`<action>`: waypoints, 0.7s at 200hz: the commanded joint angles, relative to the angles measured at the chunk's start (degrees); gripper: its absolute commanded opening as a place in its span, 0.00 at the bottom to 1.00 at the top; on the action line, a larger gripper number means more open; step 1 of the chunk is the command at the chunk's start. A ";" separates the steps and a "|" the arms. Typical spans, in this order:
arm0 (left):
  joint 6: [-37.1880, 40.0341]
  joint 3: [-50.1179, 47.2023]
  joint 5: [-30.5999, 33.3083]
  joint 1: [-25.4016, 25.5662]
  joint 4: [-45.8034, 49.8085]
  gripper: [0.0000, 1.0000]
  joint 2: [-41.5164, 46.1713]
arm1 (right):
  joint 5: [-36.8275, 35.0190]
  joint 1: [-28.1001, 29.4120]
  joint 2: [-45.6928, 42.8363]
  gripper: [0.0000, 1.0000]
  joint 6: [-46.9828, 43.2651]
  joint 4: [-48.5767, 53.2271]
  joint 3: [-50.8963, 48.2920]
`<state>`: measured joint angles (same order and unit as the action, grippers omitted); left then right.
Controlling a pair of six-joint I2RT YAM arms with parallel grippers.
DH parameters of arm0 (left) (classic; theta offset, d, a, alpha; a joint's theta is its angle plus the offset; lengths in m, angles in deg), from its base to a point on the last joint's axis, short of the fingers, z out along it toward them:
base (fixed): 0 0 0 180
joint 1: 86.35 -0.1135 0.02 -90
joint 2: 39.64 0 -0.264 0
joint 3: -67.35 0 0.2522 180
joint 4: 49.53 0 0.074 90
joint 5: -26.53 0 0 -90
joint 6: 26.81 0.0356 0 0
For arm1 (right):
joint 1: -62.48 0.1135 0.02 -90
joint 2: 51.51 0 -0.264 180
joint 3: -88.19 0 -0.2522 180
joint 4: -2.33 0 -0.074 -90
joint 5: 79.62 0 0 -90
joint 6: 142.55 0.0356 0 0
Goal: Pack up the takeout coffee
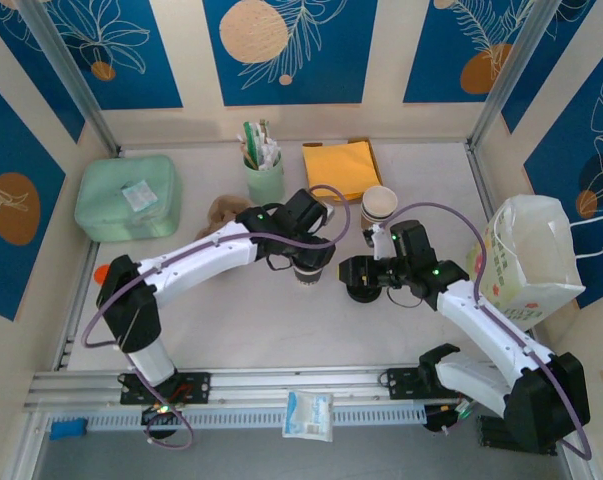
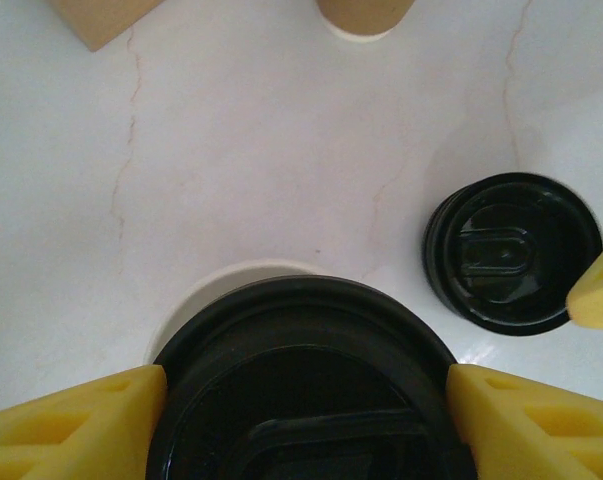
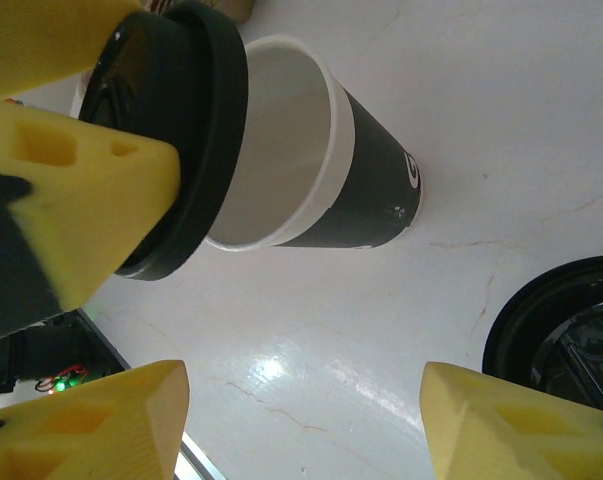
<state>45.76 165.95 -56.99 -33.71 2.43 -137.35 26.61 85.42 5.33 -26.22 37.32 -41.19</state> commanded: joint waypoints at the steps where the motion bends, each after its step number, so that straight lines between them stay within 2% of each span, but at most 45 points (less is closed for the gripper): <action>1: 1.43 1.47 2.84 0.46 2.05 0.70 -1.12 | 3.13 -0.56 -0.06 0.63 -0.74 -2.41 -0.90; 140: 2.52 2.78 3.62 0.44 1.79 0.70 -4.81 | 4.50 -1.05 1.13 0.63 -0.20 -4.23 -1.53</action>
<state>47.22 166.35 -54.41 -33.60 2.89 -141.20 29.47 84.83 6.09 -26.20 33.43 -42.17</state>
